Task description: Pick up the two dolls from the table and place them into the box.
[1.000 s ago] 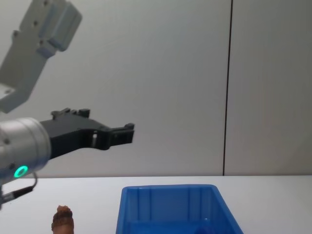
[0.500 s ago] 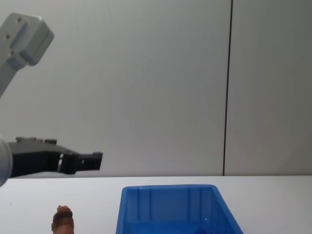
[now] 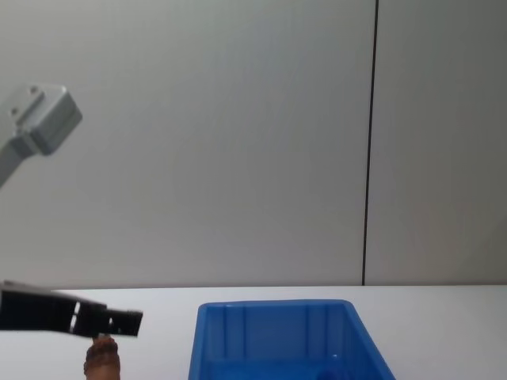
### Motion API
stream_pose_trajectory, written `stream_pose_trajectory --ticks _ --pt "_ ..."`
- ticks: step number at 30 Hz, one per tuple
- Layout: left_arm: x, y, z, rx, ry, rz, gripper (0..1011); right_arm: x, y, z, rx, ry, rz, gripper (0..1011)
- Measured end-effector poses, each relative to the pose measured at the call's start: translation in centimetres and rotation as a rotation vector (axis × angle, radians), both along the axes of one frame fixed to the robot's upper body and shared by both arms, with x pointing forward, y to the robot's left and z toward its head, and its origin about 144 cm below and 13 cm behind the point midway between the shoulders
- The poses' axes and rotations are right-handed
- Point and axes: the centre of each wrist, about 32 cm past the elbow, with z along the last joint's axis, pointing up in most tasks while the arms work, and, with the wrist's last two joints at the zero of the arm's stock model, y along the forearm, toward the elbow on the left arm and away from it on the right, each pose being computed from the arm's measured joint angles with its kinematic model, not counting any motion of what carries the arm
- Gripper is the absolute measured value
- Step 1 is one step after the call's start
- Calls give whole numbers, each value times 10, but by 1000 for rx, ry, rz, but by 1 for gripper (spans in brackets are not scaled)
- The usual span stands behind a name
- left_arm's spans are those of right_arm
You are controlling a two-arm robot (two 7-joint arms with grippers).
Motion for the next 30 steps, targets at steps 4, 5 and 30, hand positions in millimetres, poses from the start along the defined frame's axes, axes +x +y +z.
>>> stream_pose_trajectory --ticks 4,5,30 --pt "7 0 -3 -9 57 5 1001 0 0 0 1 -1 -1 1003" --pt "8 0 -4 -11 69 5 1001 0 0 0 1 -1 -1 1003" --pt "41 -10 -21 -44 247 87 1001 -1 -1 0 2 -2 -3 1003"
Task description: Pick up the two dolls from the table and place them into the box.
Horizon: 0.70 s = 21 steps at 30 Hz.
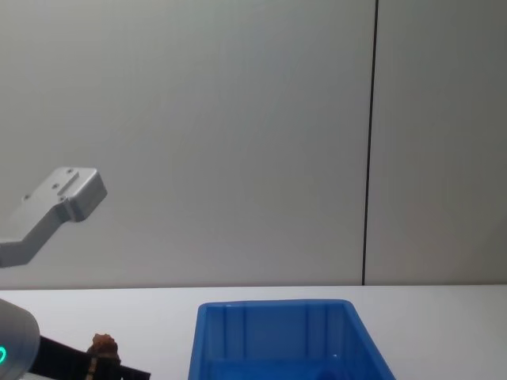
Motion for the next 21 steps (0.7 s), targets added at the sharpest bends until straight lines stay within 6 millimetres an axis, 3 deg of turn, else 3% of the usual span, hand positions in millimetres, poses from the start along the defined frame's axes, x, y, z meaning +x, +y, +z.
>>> stream_pose_trajectory --ticks 21 --pt "22 -6 -6 13 66 54 1001 0 0 0 0 0 0 1003"
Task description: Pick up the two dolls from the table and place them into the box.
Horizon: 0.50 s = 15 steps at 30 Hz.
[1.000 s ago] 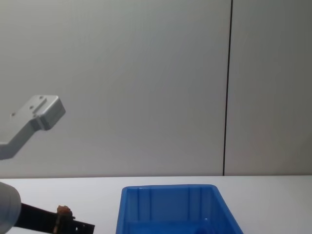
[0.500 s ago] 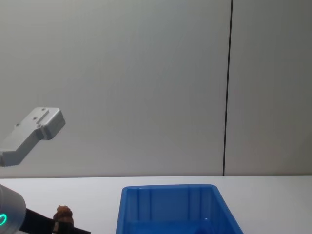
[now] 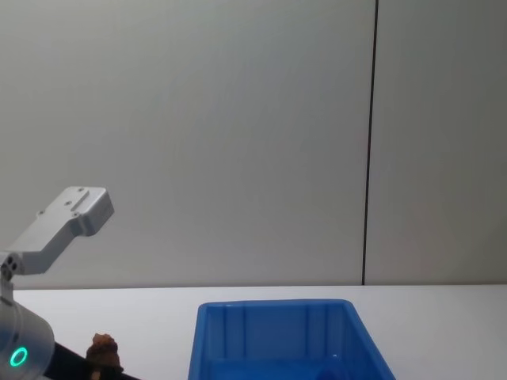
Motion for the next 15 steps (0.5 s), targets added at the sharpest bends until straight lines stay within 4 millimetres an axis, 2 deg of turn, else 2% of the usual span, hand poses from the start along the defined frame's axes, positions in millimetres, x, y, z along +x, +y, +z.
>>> stream_pose_trajectory --ticks 10,15 --pt "5 0 -1 15 25 16 1001 0 0 0 0 0 0 1004" --pt "7 0 -1 19 31 20 903 0 0 0 0 0 0 1003"
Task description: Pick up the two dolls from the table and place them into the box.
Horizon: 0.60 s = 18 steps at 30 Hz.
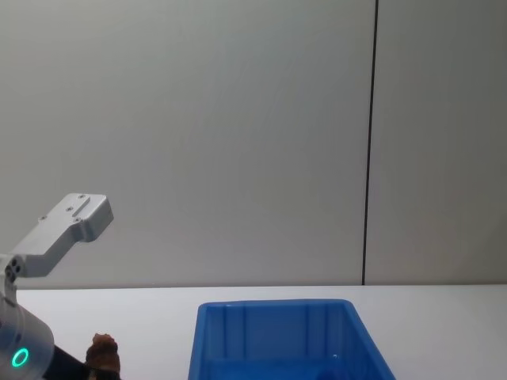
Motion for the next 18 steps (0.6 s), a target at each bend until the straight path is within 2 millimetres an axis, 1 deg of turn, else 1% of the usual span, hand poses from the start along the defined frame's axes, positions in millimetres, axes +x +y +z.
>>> stream_pose_trajectory --ticks 3,4,6,7,9,11,18 --pt "1 0 0 2 3 3 858 0 0 0 0 0 0 1004" --pt "1 0 0 3 5 3 808 0 0 0 0 0 0 1003" --pt "1 0 0 4 6 4 745 0 0 0 0 0 0 1004" --pt "1 0 0 4 7 5 730 0 0 0 0 0 0 1004" --pt "1 0 0 5 9 5 651 0 0 0 0 0 0 1003" --pt "2 0 0 5 8 6 593 0 0 0 0 0 0 1004" --pt "2 0 0 6 10 8 533 0 0 0 0 0 0 1003"
